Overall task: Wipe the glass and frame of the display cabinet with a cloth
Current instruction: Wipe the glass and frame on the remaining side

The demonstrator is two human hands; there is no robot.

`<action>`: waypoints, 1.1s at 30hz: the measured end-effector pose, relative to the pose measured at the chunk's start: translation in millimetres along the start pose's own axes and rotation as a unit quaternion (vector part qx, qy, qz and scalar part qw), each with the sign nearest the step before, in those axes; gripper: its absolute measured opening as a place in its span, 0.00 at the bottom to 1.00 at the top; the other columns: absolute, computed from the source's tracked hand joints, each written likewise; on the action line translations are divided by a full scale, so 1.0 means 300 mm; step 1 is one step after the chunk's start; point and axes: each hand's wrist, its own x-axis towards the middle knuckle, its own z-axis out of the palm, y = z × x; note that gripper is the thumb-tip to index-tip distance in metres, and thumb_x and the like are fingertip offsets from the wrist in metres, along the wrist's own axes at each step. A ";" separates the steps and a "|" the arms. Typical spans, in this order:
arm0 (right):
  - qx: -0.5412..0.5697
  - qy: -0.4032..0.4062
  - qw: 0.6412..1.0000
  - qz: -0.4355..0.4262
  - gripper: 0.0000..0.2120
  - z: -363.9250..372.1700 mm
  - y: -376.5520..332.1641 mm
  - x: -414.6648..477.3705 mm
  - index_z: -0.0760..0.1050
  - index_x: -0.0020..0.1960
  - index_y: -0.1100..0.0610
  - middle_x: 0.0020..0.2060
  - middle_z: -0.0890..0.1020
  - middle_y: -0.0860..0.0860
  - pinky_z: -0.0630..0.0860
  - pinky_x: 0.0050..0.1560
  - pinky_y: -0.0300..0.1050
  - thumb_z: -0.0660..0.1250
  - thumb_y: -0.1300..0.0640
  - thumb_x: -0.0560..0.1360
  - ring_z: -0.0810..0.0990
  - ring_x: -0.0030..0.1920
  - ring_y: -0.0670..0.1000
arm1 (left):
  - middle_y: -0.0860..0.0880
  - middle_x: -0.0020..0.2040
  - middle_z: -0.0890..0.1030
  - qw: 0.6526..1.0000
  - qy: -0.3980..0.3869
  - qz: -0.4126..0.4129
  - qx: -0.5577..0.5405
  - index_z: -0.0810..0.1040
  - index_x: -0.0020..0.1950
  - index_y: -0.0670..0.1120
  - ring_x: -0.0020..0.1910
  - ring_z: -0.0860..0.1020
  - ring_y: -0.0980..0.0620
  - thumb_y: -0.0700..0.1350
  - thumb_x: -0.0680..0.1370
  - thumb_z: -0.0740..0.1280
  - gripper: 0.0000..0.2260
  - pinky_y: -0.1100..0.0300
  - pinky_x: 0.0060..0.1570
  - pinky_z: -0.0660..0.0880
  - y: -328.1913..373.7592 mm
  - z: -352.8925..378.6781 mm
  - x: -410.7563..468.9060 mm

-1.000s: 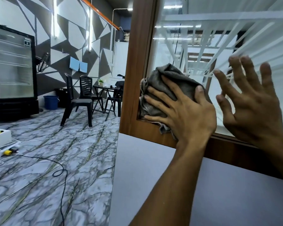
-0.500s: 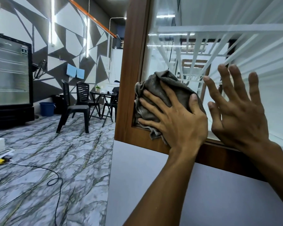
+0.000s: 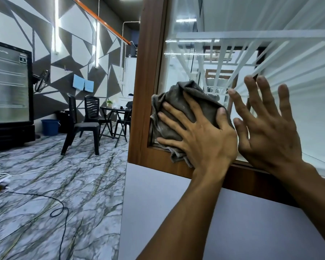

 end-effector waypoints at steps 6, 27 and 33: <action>0.006 -0.001 1.000 0.004 0.28 -0.006 -0.003 -0.002 0.56 0.83 0.55 0.83 0.53 0.60 0.49 0.79 0.70 0.49 0.49 0.84 0.50 0.83 0.61 | 0.43 0.81 0.26 0.999 0.008 0.024 0.021 0.36 0.84 0.58 0.77 0.22 0.40 0.67 0.82 0.52 0.37 0.24 0.69 0.27 -0.003 0.010 0.034; -0.003 0.009 0.997 0.080 0.30 -0.014 -0.022 0.112 0.55 0.83 0.51 0.84 0.48 0.57 0.44 0.78 0.74 0.51 0.48 0.82 0.46 0.84 0.59 | 0.44 0.86 0.47 0.910 0.083 0.394 0.100 0.53 0.86 0.49 0.85 0.41 0.44 0.63 0.83 0.54 0.34 0.39 0.82 0.43 -0.126 -0.102 0.298; 0.038 -0.007 0.995 0.095 0.32 -0.015 -0.043 0.088 0.54 0.84 0.51 0.84 0.49 0.57 0.42 0.79 0.72 0.52 0.45 0.81 0.45 0.84 0.58 | 0.41 0.82 0.64 0.902 0.133 0.397 0.104 0.67 0.81 0.50 0.81 0.60 0.40 0.62 0.82 0.61 0.30 0.36 0.76 0.60 -0.160 -0.089 0.259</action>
